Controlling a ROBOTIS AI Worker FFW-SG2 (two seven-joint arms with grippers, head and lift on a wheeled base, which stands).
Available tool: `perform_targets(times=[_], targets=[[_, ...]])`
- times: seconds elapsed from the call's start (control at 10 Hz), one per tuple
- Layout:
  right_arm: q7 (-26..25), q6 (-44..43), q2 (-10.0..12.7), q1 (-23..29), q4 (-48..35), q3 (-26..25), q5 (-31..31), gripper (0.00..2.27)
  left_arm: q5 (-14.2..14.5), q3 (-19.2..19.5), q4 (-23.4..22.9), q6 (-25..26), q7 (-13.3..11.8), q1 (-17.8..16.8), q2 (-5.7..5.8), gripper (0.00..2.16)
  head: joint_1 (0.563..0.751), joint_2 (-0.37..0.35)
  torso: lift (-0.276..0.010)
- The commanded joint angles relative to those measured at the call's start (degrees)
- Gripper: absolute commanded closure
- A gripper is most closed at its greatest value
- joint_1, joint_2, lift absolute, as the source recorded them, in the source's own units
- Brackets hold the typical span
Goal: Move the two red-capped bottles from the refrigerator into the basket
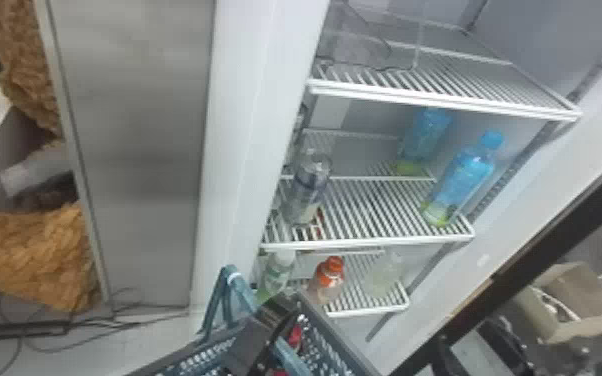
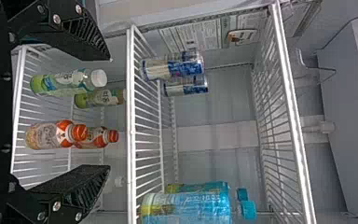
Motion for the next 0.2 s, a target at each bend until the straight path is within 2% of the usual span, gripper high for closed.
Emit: perform_targets(times=[0.0, 0.1], targets=[[0.0, 0.0, 0.1, -0.1, 0.2, 0.0, 0.0, 0.20, 0.0, -0.1, 0.0, 0.1, 0.0, 0.0, 0.00, 1.20, 0.695, -0.350, 0.000], [0.0, 0.0, 0.1, -0.3, 0.4, 0.0, -0.3, 0.20, -0.1, -0.1, 0.0, 0.0, 0.0, 0.0, 0.09, 1.20, 0.695, -0.350, 0.000]])
